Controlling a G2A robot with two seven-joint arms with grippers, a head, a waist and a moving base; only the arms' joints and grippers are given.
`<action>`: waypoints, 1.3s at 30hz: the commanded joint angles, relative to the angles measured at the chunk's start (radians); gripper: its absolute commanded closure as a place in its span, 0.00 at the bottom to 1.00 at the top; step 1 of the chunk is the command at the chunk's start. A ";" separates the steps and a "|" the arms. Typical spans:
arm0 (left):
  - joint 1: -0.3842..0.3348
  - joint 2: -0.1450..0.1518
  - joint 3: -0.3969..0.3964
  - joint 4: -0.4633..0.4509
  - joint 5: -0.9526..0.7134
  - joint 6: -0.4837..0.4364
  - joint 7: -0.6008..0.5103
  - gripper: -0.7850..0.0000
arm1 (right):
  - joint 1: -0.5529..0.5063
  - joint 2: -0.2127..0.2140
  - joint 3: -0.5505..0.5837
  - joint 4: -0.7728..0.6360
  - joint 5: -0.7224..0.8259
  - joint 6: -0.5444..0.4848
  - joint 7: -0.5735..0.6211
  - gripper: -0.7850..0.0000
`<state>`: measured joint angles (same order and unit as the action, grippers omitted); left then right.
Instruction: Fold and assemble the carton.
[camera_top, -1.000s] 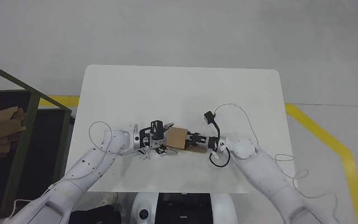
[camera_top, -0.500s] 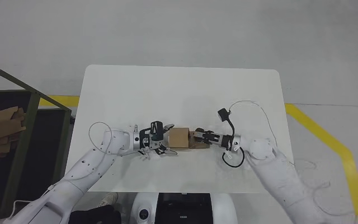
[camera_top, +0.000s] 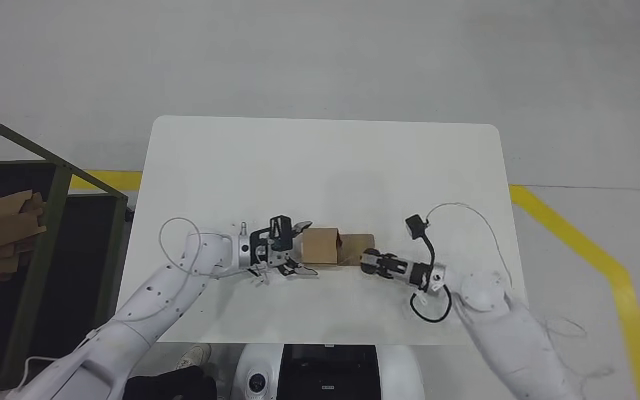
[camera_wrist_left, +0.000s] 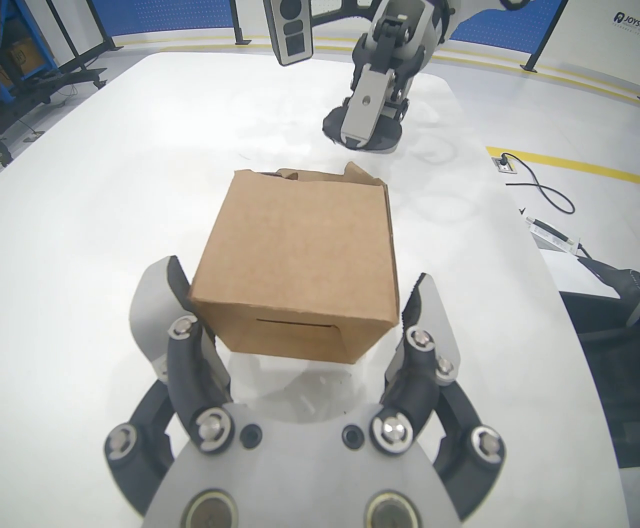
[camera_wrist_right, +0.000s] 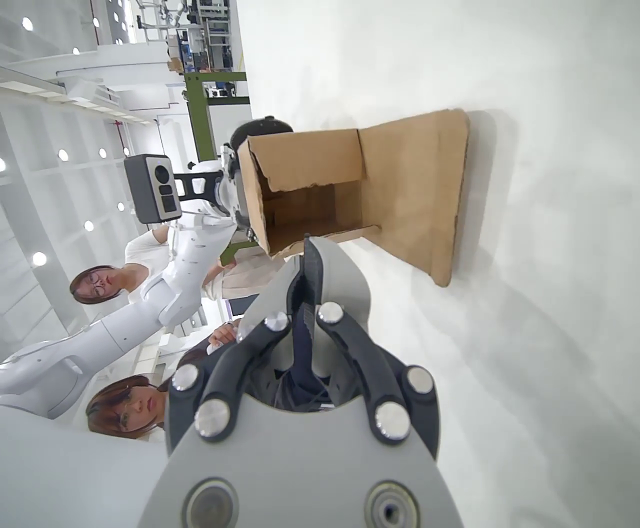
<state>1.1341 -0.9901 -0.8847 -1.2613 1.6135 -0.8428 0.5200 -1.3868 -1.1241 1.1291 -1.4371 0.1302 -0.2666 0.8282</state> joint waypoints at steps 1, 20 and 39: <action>-0.003 -0.001 0.003 0.001 -0.001 -0.002 -0.001 0.53 | 0.023 -0.009 -0.033 0.036 -0.003 -0.013 -0.026 1.00; -0.022 -0.009 0.015 0.019 0.001 -0.005 -0.003 0.53 | 0.232 -0.086 -0.210 0.302 0.071 -0.176 -0.060 1.00; -0.019 -0.012 0.019 0.012 -0.004 -0.003 -0.007 0.53 | 0.298 -0.147 -0.314 0.390 0.146 -0.205 -0.060 1.00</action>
<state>1.1150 -1.0022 -0.8655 -1.2487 1.6109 -0.8460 0.5125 -1.0907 -1.2691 0.8180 -1.0494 0.2733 -0.4705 0.7666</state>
